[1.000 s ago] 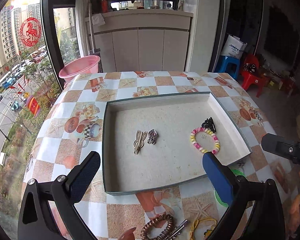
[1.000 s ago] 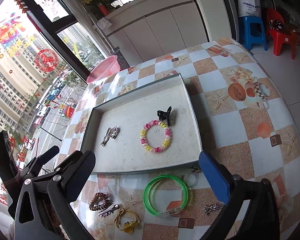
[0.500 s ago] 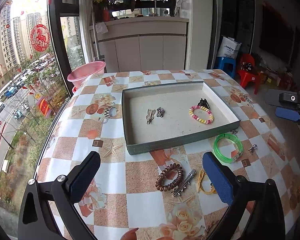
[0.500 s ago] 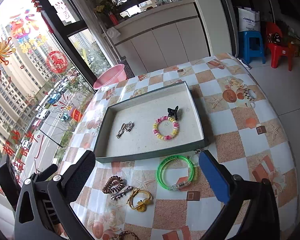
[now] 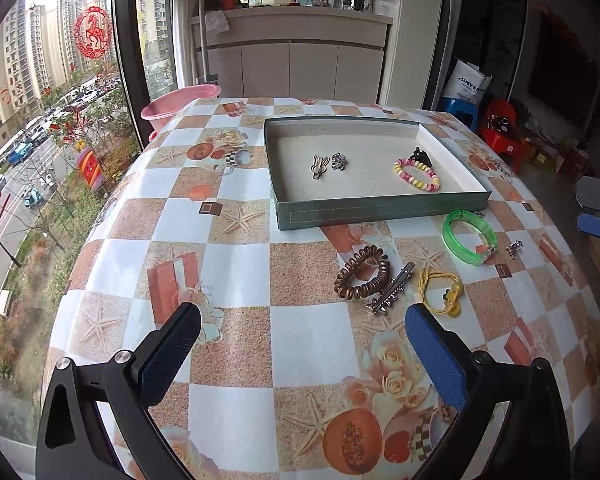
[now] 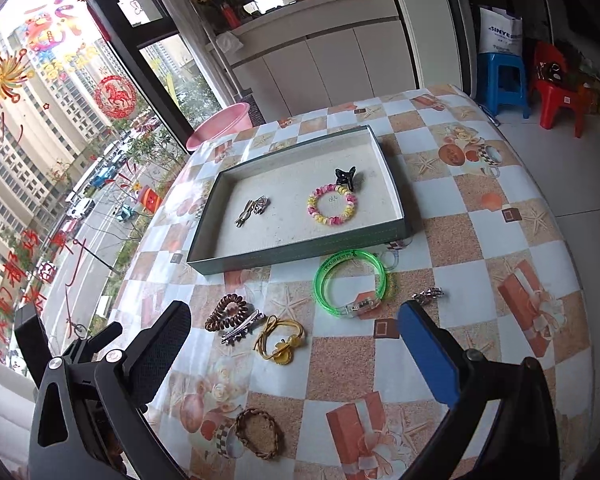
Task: Organize jewelry
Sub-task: 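Withdraw both tools from the tray toward the brown coil hair tie and green bangle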
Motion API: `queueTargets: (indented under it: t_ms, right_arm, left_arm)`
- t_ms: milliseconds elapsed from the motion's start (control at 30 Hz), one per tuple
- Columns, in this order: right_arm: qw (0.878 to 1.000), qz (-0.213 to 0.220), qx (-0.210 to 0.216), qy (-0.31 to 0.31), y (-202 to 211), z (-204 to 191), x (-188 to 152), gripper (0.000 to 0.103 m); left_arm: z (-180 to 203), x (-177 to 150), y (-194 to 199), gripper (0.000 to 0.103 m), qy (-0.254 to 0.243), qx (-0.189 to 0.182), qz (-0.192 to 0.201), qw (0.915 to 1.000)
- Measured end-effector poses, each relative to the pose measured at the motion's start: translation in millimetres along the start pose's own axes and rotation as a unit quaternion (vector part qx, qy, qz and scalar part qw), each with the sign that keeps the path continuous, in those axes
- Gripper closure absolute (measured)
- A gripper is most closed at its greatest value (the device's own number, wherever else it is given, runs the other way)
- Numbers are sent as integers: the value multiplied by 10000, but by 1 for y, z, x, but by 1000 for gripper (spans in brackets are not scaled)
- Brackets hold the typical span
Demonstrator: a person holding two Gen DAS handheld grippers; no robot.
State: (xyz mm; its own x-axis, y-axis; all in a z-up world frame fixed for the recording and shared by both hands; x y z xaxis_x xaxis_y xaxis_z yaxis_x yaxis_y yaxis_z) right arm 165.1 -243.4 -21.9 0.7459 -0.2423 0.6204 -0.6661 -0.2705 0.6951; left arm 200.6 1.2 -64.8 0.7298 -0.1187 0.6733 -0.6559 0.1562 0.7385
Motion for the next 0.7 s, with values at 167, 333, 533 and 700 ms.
queueTargets:
  t_ms: [167,333,533,700]
  right_arm:
    - [9993,-347,-62,-109,-12,14,-31,0]
    - [9977,-612,-308,7,-20,28,-58,0]
    - [9959,-735,-534,13,-27,39,-66,0]
    - [9953,-733,-640,-12,-35,42,-58,0]
  left_arm:
    - [-2,-19,-14,0,-68,79,-222,9997]
    - [-9,-17,-23,0,-75,153,-274,9995]
    - [-16,1,-38,0,118,47,-283,9995]
    - [-12,14,-52,0,10,22,-315,9995]
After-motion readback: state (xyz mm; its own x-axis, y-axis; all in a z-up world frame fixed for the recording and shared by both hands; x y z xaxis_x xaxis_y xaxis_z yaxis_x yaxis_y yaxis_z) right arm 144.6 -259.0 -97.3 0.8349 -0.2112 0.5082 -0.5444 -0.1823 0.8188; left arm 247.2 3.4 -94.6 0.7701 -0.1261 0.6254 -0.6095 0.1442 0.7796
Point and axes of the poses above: each gripper's, at about its wrist camera, not at the fingertips, and y roughly against the way its jaws point, z to its right, x to its top, the point moved 7 cm from there along -y, roughly the way its jaws point, and after that the axes turned 2 degrees about z, right-handed, at the moved point
